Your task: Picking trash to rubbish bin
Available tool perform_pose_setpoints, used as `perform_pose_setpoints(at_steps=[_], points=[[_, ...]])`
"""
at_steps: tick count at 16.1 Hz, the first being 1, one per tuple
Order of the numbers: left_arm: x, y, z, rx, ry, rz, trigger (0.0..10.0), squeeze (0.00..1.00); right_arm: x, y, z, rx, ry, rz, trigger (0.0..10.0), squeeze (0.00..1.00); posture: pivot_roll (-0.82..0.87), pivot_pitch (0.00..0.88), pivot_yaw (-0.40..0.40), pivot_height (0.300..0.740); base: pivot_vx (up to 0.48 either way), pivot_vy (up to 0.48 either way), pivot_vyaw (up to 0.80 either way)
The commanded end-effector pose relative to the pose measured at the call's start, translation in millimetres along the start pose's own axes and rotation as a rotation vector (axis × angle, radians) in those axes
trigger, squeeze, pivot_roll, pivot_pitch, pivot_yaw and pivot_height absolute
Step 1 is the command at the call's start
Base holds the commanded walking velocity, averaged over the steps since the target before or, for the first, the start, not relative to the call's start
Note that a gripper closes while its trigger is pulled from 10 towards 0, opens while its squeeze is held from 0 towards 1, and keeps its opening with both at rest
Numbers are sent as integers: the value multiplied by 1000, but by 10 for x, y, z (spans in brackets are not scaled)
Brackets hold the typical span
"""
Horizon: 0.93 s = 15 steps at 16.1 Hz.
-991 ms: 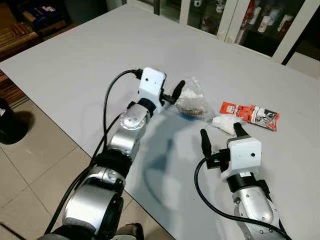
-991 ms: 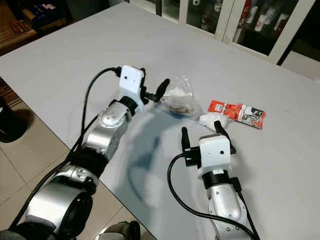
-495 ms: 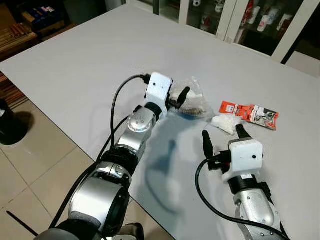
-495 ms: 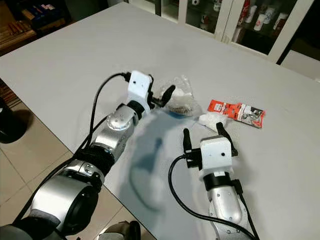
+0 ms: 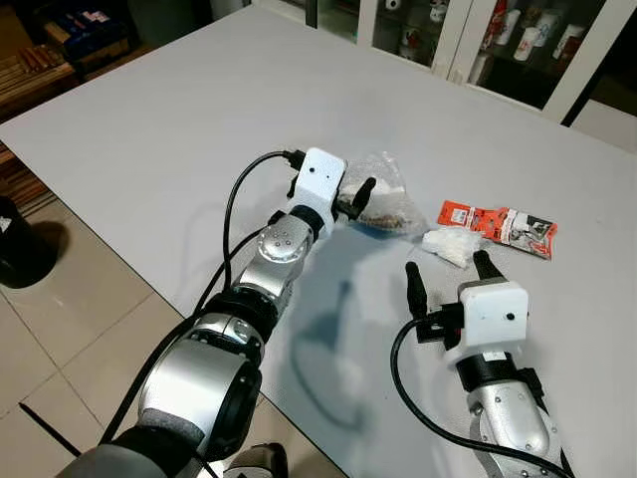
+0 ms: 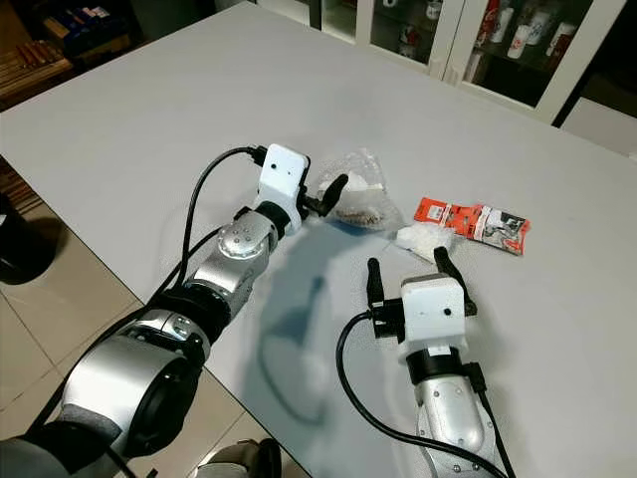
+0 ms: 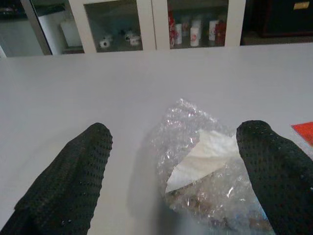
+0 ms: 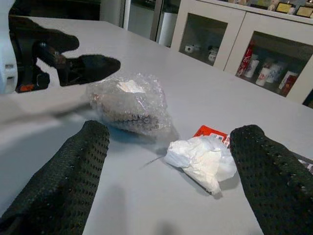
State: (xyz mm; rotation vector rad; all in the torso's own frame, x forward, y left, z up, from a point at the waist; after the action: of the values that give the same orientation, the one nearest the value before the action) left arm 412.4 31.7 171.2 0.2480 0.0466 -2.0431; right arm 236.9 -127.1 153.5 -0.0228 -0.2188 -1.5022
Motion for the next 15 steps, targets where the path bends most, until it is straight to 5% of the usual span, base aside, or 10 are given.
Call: perform_pose_setpoints(at_steps=[1,5,10,11,12,13,14,15], points=[[24,11,3,-3,11,-5,10000,0,-4,-17,19,-2,-7,-7,10000,0,-43,185,55,740,0,0,0],[86,-21,-94,-30,15,-39,10000,0,-1,-26,6,-7,-7,-8,10000,0,-44,187,55,740,0,0,0],[201,-124,-407,-183,93,-143,10000,0,-22,-36,0,-11,-4,-10,10000,0,-47,184,65,740,0,0,0],[197,-154,-467,-207,107,-152,8196,0,-29,-39,-2,-12,-3,-9,10000,0,-47,184,65,740,0,0,0],[180,-175,-505,-221,114,-148,4902,0,-29,-39,-2,-12,-2,-9,10000,0,-47,184,65,740,0,0,0],[166,-187,-528,-231,119,-144,4078,0,-29,-38,-2,-12,-2,-9,10000,0,-47,184,65,740,0,0,0],[149,-203,-555,-241,124,-140,0,0,-27,-36,-3,-12,-3,-9,10000,0,-43,178,64,740,0,0,0],[111,-231,-599,-260,134,-132,0,0,-22,-29,-4,-11,-4,-7,10000,0,-43,178,64,740,0,0,0]])
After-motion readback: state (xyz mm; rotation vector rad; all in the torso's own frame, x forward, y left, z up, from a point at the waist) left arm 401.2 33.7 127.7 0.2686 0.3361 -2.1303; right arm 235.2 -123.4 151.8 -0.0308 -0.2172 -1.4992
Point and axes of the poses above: a point about 5 cm out from each wrist's last joint towards the gripper, its own y axis pointing out of the wrist towards the gripper, its own z axis along the axis of the wrist's last joint, x = y × z, the point moved 3 cm from there along y, pointing out of the wrist towards the gripper, and after that the axes turned 1 degree about y, right-handed, at the moved point
